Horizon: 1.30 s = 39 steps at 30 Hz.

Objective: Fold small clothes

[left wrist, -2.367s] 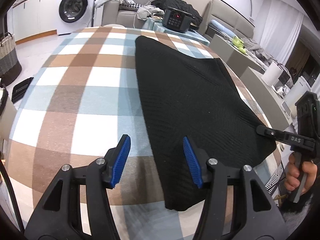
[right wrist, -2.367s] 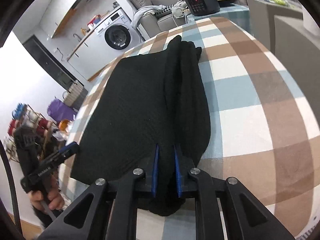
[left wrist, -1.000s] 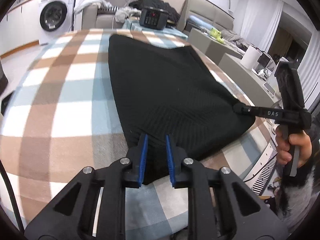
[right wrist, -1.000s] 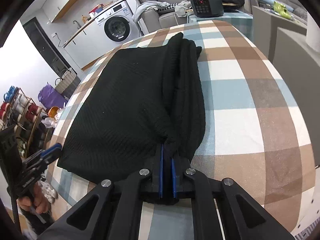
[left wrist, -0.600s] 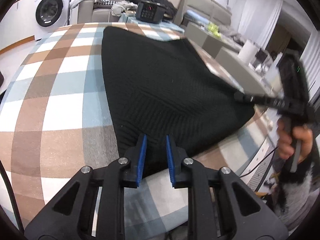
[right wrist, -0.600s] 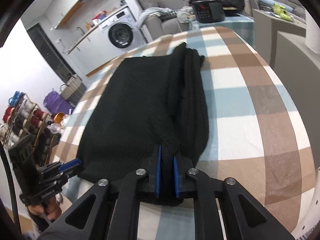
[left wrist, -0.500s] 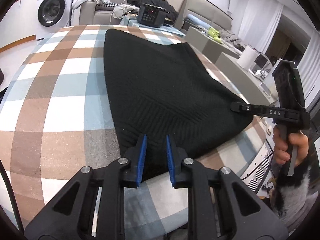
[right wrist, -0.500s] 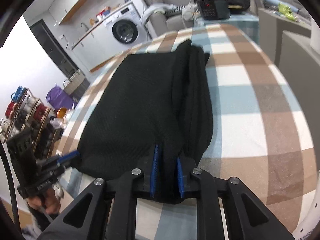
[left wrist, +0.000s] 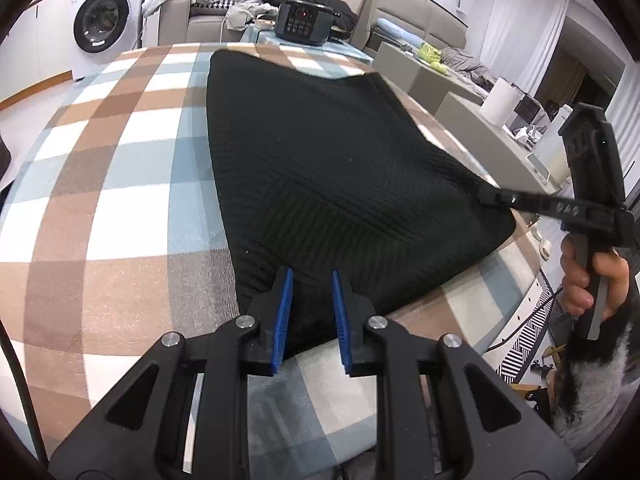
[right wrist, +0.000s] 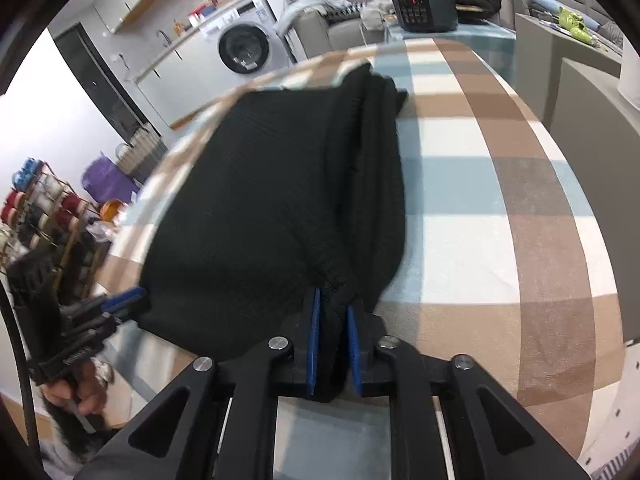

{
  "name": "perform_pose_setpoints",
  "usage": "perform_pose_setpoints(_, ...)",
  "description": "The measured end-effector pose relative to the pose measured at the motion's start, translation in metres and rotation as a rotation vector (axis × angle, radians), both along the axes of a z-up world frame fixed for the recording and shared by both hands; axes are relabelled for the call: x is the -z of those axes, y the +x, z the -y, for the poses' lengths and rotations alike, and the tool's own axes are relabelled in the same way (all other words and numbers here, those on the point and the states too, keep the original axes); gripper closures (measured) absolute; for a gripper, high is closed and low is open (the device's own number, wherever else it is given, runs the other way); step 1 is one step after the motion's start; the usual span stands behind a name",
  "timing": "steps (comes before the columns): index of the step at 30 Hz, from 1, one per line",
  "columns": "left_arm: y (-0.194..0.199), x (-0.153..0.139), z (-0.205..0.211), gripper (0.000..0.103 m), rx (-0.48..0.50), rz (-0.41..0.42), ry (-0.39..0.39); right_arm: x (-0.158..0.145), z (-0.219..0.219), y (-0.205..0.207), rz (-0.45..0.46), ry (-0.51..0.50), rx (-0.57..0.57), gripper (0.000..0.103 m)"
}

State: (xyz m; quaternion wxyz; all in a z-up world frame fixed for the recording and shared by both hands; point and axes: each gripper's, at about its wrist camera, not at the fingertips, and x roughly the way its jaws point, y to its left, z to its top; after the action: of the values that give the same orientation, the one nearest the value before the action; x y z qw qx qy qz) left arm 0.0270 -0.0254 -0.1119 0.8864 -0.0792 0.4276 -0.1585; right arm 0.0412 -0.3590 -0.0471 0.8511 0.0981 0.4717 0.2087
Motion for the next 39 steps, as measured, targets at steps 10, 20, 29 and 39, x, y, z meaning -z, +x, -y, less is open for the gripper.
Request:
perform_pose_setpoints(10,0.026,-0.010,0.035,0.064,0.008,-0.002,-0.031,-0.006,0.006,0.048,0.060,0.098,0.073,0.065)
perform_pose_setpoints(20,0.047,-0.010,0.114,0.049,0.167,0.029,0.016,0.015,-0.023,0.125,0.028,-0.041,0.001,0.091)
perform_pose_setpoints(29,0.063,0.000,0.124,0.048,0.211,-0.004,-0.020,0.006,-0.025,0.137,0.097,-0.166,0.068,0.101)
perform_pose_setpoints(39,0.061,-0.012,0.067,0.048,0.038,0.019,0.031,0.008,0.007,0.076,-0.039,0.125,0.052,0.072)
